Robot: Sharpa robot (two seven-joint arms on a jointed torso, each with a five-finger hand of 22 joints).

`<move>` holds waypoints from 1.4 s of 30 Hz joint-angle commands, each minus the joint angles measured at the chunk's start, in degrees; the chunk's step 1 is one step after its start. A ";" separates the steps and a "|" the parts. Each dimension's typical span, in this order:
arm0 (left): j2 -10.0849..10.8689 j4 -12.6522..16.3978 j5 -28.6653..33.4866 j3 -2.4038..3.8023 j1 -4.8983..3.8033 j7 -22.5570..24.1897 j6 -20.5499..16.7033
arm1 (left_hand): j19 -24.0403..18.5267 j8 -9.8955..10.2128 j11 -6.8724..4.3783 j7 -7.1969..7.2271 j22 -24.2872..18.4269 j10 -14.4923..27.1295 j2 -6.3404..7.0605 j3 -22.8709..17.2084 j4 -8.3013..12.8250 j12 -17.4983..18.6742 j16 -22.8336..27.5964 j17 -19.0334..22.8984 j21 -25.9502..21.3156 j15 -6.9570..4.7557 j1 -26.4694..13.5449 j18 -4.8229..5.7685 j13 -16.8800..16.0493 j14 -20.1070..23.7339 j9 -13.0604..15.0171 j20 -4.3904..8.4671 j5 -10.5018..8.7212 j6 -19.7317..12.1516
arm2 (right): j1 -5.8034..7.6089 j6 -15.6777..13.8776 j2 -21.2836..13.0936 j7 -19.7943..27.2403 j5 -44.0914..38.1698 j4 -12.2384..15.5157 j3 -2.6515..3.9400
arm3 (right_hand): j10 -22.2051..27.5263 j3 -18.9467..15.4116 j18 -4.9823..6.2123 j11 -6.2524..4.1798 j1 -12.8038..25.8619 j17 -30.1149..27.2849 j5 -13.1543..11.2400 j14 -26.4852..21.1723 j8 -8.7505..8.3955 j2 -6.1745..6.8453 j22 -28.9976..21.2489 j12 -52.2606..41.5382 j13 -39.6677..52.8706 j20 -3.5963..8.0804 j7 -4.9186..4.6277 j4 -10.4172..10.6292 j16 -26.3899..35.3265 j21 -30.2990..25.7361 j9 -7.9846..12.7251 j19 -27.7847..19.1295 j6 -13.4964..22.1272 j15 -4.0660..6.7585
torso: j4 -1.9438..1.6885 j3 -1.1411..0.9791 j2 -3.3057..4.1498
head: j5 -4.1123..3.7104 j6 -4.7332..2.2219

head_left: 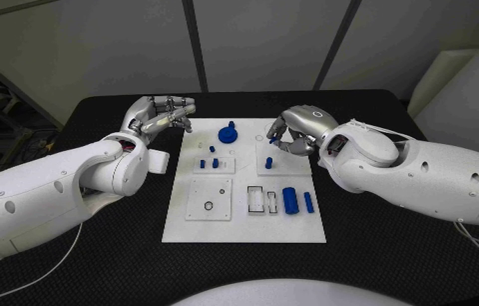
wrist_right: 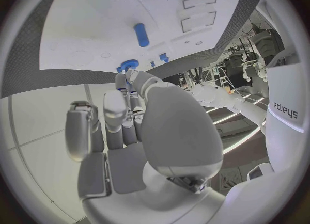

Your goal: Assemble the parts on the task board

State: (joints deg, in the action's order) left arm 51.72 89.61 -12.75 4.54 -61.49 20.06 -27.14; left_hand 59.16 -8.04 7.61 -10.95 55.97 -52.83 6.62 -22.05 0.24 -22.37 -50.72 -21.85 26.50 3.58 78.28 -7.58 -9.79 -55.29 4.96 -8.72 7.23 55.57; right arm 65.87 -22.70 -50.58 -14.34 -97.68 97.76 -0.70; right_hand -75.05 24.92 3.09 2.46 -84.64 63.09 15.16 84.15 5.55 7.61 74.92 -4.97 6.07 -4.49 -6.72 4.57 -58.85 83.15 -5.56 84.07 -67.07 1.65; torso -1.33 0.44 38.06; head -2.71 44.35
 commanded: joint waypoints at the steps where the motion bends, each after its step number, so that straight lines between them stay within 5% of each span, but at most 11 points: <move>1: -0.74 -0.37 0.32 0.05 -0.01 0.39 0.35 | -0.34 0.01 0.10 -0.02 -0.10 0.57 -0.27 -0.10 0.20 -0.33 0.46 0.11 -0.27 0.03 0.18 -2.82 0.12 0.39 -0.07 -0.31 0.03 -0.47 | 0.07 -0.37 1.22 1.40 2.27 1.43 0.07 | -0.44 0.13 -0.47 0.08 1.11 -0.04 -0.29 2.36 0.16 -0.11 3.93 0.38 0.04 0.34 0.05 -0.23 -0.17 0.30 -0.19 0.31 -0.50 0.38 | -0.21 0.11 0.03 | 0.53 0.08; 4: -1.55 -0.88 0.32 0.05 0.06 0.42 0.66 | -0.37 0.01 0.12 -0.04 -0.15 0.64 -0.28 -0.11 0.21 -0.36 0.52 0.15 -0.33 0.05 0.19 -2.82 0.16 0.44 -0.09 -0.33 0.03 -0.51 | 0.05 0.60 2.72 1.70 2.83 1.87 0.02 | -0.49 0.13 -0.47 0.06 1.30 -0.08 -0.72 2.33 0.12 -0.17 3.97 0.46 0.06 0.35 0.08 -0.24 -0.20 0.33 -0.22 0.30 -0.54 0.40 | -0.33 0.17 0.00 | 0.71 0.19; 9: -2.89 -2.07 0.32 0.06 0.14 0.12 1.21 | -0.80 -0.04 0.26 -0.15 -0.38 0.96 -0.26 -0.06 0.28 -0.56 0.85 0.37 -0.72 0.25 0.16 -2.75 0.31 0.98 -0.16 -0.46 0.02 -0.68 | -0.31 1.81 6.29 2.30 3.28 1.50 -0.77 | -0.41 0.22 -0.42 0.09 1.34 -0.31 -0.72 2.26 0.01 -0.26 3.78 0.60 0.05 0.38 0.04 -0.33 0.01 0.22 -0.22 0.18 -0.41 0.39 | -0.22 0.22 0.05 | 2.40 0.56; 22: -4.68 -2.79 0.33 0.09 0.11 0.10 1.71 | -1.43 -0.07 0.46 -0.34 -0.73 1.56 -0.34 -0.02 0.41 -0.93 1.35 0.78 -1.29 0.50 0.20 -2.72 0.56 1.89 -0.30 -0.67 0.01 -1.10 | -3.01 5.93 12.44 1.89 2.48 -0.73 -1.90 | -0.33 0.08 -0.42 0.19 1.84 -0.37 -0.88 2.19 -0.15 -0.21 3.79 0.80 0.06 0.38 -0.07 -0.33 -0.05 0.24 -0.25 0.13 -0.31 0.32 | -0.23 0.21 0.13 | 4.59 1.49; 29: -5.14 -2.77 0.33 0.09 0.10 0.11 1.73 | -1.75 -0.19 0.80 -0.60 -1.07 2.99 -0.39 0.20 0.63 -1.22 2.00 1.35 -1.72 0.83 0.26 -2.71 0.90 2.74 -0.45 -0.92 -0.03 -1.77 | -3.55 6.57 14.08 1.57 0.89 -2.07 -2.77 | -0.31 -0.06 -0.43 0.20 2.08 -0.37 -1.14 2.18 -0.21 -0.14 3.82 0.87 0.07 0.36 -0.09 -0.33 -0.11 0.27 -0.26 0.13 -0.27 0.30 | -0.11 0.10 0.12 | 5.21 1.92; 42: -5.11 -2.80 0.33 0.09 0.10 0.20 1.83 | -1.90 -0.35 0.95 -0.76 -1.24 3.54 -0.46 0.37 0.72 -1.53 2.31 1.63 -1.92 0.99 0.27 -2.69 1.00 3.13 -0.49 -1.06 -0.03 -2.09 | -3.88 9.27 14.84 1.04 0.31 -2.26 -2.96 | -0.30 -0.13 -0.43 0.21 2.21 -0.39 -1.30 2.16 -0.26 -0.10 3.82 0.92 0.08 0.36 -0.11 -0.35 -0.13 0.27 -0.27 0.11 -0.23 0.29 | -0.17 0.12 0.08 | 5.46 2.63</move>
State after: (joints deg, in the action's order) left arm 46.60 86.76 -12.51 4.57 -61.31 19.93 -26.00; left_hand 57.71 -8.04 8.54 -11.77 54.80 -49.65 6.62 -21.65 0.64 -23.59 -48.72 -20.27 24.92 4.70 78.28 -11.08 -8.85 -52.53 4.54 -9.74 7.24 53.93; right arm 61.95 -15.17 -35.80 -13.05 -96.60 95.42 -3.65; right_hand -75.04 25.06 3.10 2.46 -82.91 62.69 14.03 84.14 4.88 7.52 74.91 -4.42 6.08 -4.50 -6.42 4.43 -58.88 83.15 -5.79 84.06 -67.15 1.64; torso -1.47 0.55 38.14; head 2.73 46.83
